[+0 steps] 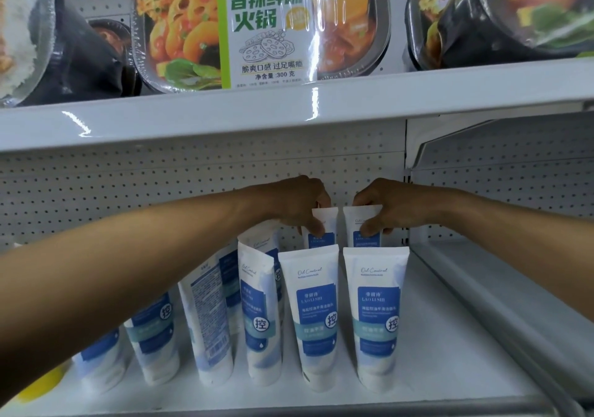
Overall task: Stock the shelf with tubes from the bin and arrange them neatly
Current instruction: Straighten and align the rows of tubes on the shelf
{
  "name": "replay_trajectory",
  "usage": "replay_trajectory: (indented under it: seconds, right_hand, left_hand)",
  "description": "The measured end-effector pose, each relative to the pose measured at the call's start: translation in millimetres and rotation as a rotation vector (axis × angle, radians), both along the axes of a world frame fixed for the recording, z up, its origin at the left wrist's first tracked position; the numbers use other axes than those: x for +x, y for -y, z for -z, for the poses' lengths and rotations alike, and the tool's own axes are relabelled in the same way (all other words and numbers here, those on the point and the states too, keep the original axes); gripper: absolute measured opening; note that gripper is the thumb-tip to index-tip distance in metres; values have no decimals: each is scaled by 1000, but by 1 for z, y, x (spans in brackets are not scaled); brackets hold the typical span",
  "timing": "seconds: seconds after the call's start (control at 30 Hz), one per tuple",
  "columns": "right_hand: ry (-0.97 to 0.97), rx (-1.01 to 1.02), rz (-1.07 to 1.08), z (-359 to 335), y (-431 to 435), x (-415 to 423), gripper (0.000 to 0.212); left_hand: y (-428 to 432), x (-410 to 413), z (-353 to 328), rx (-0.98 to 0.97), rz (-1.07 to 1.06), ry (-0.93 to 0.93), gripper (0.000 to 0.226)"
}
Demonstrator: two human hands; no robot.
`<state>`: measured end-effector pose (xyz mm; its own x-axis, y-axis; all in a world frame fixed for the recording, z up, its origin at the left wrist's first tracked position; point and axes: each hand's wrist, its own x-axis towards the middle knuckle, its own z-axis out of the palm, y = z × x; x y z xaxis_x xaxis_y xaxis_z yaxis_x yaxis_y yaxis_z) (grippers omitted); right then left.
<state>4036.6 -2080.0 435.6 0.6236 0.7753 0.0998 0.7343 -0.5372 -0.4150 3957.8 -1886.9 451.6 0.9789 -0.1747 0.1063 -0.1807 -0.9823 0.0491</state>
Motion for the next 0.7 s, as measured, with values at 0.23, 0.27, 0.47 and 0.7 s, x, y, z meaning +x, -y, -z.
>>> replay_trajectory:
  seconds: [0.23, 0.27, 0.47, 0.7]
  right_hand:
    - [137, 118, -41, -14, -1, 0, 29]
    - [143, 157, -56, -18, -3, -2, 32]
    - [167, 168, -219, -35, -36, -21, 34]
    - [200, -154, -197, -37, -66, -39, 39]
  left_hand:
    - [-11, -23, -33, -79, -30, 31, 38]
    - [-18, -32, -41, -107, -36, 48, 33]
    - [-51, -83, -56, -101, -124, -14, 46]
    - [-41, -81, -27, 161, -195, -163, 49]
